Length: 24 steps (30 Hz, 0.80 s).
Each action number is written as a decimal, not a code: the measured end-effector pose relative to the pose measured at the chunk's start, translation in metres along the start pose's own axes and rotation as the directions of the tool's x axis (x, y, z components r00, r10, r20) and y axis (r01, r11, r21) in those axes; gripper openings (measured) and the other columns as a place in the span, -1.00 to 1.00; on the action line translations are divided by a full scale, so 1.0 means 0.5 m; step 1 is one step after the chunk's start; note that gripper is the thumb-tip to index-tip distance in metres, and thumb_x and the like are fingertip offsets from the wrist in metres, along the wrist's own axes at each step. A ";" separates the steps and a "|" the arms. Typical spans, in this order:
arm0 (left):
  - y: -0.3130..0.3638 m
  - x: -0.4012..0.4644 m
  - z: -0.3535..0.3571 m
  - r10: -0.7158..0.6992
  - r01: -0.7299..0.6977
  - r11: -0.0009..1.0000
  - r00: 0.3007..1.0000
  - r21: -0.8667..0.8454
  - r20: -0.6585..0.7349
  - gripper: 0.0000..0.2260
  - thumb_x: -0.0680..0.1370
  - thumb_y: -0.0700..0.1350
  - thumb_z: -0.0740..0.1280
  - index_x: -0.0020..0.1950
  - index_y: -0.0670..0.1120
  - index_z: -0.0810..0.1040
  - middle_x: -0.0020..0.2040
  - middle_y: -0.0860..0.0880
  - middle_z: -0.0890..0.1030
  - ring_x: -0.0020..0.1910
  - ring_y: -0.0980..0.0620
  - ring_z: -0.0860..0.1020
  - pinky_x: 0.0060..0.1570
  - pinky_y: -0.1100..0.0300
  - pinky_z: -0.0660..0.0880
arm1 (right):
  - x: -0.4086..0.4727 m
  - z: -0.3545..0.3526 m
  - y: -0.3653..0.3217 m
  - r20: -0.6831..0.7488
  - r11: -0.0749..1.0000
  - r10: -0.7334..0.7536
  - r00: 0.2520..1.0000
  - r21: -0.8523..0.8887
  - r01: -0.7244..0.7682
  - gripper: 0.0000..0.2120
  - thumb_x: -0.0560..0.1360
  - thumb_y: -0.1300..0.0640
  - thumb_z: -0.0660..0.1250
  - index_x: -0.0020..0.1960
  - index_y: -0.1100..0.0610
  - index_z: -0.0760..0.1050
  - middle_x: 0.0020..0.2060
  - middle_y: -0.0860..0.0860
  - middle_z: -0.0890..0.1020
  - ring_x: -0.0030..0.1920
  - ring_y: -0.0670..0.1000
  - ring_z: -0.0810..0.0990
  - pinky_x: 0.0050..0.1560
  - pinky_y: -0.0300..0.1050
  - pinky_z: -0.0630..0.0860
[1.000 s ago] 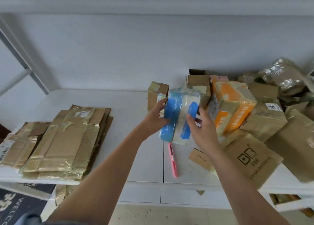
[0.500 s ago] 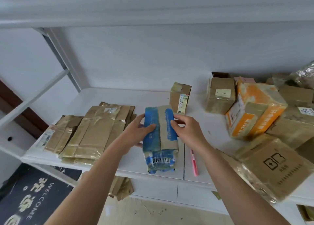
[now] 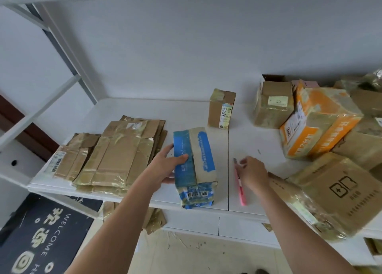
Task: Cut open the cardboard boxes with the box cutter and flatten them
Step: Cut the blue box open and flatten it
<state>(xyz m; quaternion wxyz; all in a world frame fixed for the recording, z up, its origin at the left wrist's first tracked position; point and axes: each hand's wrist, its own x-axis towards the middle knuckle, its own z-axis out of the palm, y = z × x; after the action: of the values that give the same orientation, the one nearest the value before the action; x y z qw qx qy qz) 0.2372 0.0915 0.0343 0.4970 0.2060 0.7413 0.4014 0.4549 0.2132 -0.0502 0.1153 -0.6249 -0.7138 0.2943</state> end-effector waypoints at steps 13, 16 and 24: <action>0.000 0.008 0.009 -0.022 0.021 0.999 1.000 -0.028 -0.012 -0.35 0.52 -0.05 0.44 0.54 0.16 0.22 -0.03 0.03 0.66 -0.28 0.05 0.70 -0.44 0.14 0.59 | -0.010 -0.022 -0.045 -0.047 0.937 -0.173 0.984 0.301 0.179 -0.59 0.58 0.28 0.29 0.39 0.12 0.28 -0.12 0.06 0.57 -0.25 -0.06 0.57 -0.31 -0.27 0.49; 0.003 0.004 0.020 -0.025 0.027 0.996 0.999 -0.079 0.030 -0.27 0.54 -0.09 0.42 0.56 0.26 0.09 0.09 -0.03 0.65 -0.07 -0.06 0.70 -0.20 -0.07 0.66 | -0.009 -0.090 -0.115 -0.170 0.803 -0.288 0.942 0.494 0.335 -0.75 0.65 0.23 0.19 0.29 0.11 0.51 0.07 0.03 0.58 -0.18 -0.15 0.56 -0.26 -0.39 0.53; 0.005 -0.012 0.049 0.029 -0.027 0.997 0.999 -0.066 0.034 -0.21 0.57 -0.10 0.38 0.53 0.37 -0.08 0.15 -0.08 0.60 0.00 -0.13 0.68 -0.06 -0.22 0.62 | -0.036 -0.095 -0.216 -0.144 0.599 -0.458 0.877 0.680 0.424 -0.90 0.54 0.17 0.41 0.04 0.15 0.56 -0.18 0.01 0.58 -0.14 -0.12 0.57 -0.03 -0.24 0.57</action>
<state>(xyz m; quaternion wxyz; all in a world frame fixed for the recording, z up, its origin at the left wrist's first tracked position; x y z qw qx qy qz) 0.2614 0.0983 0.0351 0.5108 0.2069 0.7158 0.4289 0.3947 0.2040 0.0524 0.3931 -0.3325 -0.6847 0.5158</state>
